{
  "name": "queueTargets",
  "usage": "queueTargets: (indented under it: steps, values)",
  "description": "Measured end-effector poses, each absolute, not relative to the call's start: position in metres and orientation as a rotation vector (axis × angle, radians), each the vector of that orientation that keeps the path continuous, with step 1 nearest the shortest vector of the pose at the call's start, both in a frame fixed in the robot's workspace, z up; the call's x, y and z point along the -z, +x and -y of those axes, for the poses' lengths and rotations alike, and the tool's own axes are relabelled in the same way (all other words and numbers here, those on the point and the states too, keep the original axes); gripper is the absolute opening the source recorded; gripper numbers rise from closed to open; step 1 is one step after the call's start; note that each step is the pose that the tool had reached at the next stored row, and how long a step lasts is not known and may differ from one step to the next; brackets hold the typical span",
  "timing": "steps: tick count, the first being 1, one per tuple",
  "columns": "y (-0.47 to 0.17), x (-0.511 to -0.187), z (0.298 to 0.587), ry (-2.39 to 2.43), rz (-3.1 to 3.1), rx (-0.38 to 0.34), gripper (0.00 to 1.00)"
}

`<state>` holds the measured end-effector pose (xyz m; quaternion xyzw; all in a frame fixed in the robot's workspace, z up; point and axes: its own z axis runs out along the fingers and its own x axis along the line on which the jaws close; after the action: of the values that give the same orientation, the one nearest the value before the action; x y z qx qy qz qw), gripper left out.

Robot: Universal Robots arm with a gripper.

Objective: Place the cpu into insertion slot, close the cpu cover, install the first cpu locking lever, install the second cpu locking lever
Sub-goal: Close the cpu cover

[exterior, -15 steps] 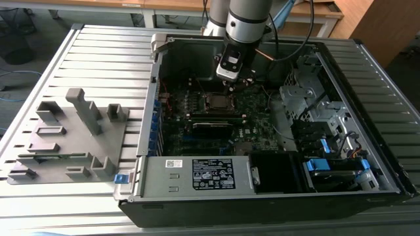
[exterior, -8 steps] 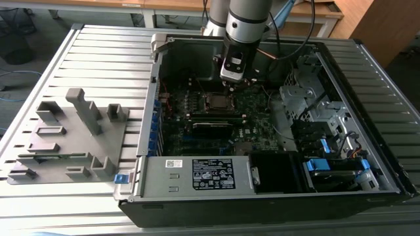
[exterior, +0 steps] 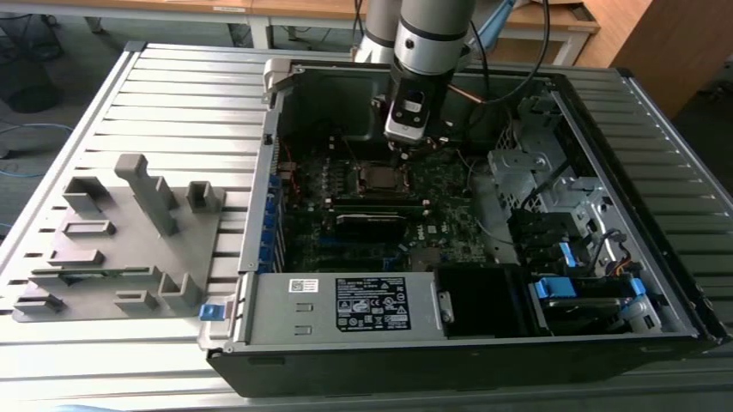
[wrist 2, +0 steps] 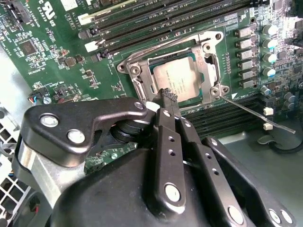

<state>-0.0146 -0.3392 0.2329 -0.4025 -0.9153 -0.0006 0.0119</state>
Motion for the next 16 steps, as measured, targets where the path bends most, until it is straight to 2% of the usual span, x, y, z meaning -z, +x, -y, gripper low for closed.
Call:
queueTargets:
  steps: [16]
  values:
    - [-0.0146, -0.2324, 0.3392, -0.948, 2.97, -0.002, 0.1]
